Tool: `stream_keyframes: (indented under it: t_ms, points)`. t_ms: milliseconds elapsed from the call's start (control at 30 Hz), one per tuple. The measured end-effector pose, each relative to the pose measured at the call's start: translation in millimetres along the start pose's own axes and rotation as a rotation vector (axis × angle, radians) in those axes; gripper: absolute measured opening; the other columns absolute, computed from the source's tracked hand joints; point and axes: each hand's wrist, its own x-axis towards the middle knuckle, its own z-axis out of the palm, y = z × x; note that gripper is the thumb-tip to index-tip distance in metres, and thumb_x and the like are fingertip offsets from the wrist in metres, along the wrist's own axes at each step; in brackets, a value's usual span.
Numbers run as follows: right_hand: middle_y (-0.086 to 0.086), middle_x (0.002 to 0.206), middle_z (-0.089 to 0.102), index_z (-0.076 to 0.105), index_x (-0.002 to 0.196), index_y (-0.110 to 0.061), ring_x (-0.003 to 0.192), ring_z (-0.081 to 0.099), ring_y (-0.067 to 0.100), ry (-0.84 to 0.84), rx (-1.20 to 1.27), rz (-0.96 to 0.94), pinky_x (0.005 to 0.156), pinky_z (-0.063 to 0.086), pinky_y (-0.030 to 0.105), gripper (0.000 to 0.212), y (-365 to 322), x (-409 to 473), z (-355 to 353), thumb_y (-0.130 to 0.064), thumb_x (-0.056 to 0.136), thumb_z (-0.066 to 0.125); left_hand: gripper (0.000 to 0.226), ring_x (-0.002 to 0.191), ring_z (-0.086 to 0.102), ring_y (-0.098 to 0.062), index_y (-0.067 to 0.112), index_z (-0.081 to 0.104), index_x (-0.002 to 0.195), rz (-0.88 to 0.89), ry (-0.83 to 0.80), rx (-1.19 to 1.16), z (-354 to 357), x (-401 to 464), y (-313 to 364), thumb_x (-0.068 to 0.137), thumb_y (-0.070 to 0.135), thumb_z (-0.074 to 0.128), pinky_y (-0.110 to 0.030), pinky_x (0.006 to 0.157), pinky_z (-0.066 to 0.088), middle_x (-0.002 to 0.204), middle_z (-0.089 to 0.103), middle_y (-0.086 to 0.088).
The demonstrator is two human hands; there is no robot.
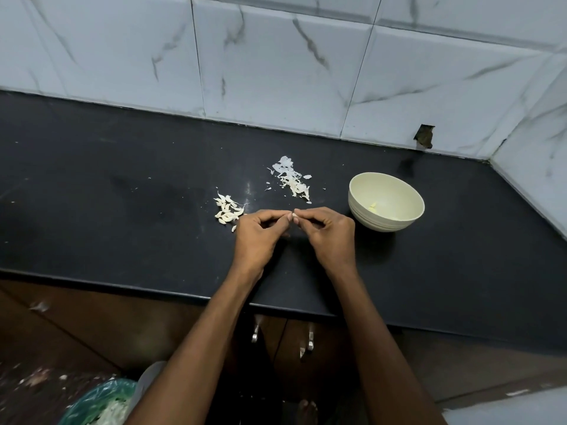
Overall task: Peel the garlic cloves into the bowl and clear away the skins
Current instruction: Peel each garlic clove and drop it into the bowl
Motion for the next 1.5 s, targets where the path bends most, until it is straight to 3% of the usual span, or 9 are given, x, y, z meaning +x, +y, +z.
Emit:
stream_keyframes:
  t_ms: [200,333,500,800,1033,1200,1300,1500]
  points:
    - [-0.003,0.094,0.079,0.084,0.1,-0.012,0.086,0.075,0.006,-0.012,0.005,0.009,0.083,0.062,0.03,0.017,-1,-3,0,-0.004,0.085,0.082,0.01,0.089,0.075,-0.029,0.01,0.084,0.095,0.015,-0.001,0.09,-2,1,-2,0.091,0.005,0.075,-0.046,0.089,0.06,0.092,0.079,-0.007]
    - [0.0,0.093,0.079,0.084,0.097,-0.011,0.085,0.074,0.007,0.007,-0.046,-0.052,0.08,0.061,0.031,0.018,0,-4,1,0.0,0.084,0.081,0.011,0.082,0.073,-0.017,0.01,0.084,0.093,0.016,-0.002,0.113,-2,-1,-2,0.09,0.003,0.075,-0.043,0.087,0.06,0.09,0.078,-0.004]
    - [0.001,0.092,0.079,0.084,0.094,-0.01,0.085,0.073,0.007,0.004,-0.065,-0.1,0.081,0.06,0.029,0.021,1,-4,1,0.007,0.082,0.079,0.016,0.083,0.072,-0.016,0.012,0.085,0.089,0.0,-0.003,0.12,-1,-1,-1,0.087,0.0,0.074,-0.048,0.09,0.059,0.089,0.078,-0.003]
    - [0.0,0.09,0.077,0.083,0.09,-0.009,0.082,0.073,0.01,-0.041,-0.084,-0.155,0.077,0.061,0.035,0.02,2,-7,2,0.008,0.083,0.075,0.019,0.075,0.067,-0.013,0.005,0.081,0.071,-0.041,0.025,0.082,-1,-5,4,0.08,-0.007,0.07,-0.034,0.075,0.054,0.077,0.076,-0.009]
    - [-0.001,0.091,0.078,0.082,0.093,-0.011,0.084,0.074,0.012,-0.031,-0.049,-0.166,0.077,0.062,0.036,0.025,1,-7,8,0.01,0.081,0.073,0.019,0.069,0.064,-0.02,-0.005,0.078,0.075,-0.149,0.014,-0.088,-3,-1,13,0.086,-0.01,0.064,-0.024,0.063,0.052,0.073,0.074,-0.016]
    - [0.0,0.089,0.08,0.082,0.091,-0.007,0.087,0.076,0.012,-0.067,0.314,0.109,0.084,0.057,0.024,0.019,-3,0,4,0.007,0.078,0.084,0.021,0.062,0.062,-0.015,-0.004,0.077,0.079,-0.307,-0.036,-0.238,-7,4,20,0.092,-0.007,0.061,-0.023,0.066,0.055,0.075,0.072,-0.015]
    - [0.006,0.09,0.08,0.081,0.093,-0.003,0.088,0.076,0.016,-0.103,0.463,0.205,0.087,0.059,0.029,0.019,-5,3,0,0.005,0.076,0.086,0.025,0.063,0.064,-0.015,-0.001,0.078,0.078,-0.339,-0.041,-0.286,-9,6,20,0.094,-0.006,0.059,-0.022,0.066,0.056,0.074,0.072,-0.014]
    - [0.016,0.091,0.079,0.079,0.1,-0.001,0.087,0.076,0.025,-0.164,0.585,0.282,0.078,0.06,0.03,0.019,-10,3,-3,0.003,0.082,0.081,0.028,0.067,0.069,-0.013,0.001,0.081,0.078,-0.341,-0.155,-0.394,-16,4,22,0.095,-0.006,0.059,-0.021,0.068,0.058,0.078,0.075,-0.013]
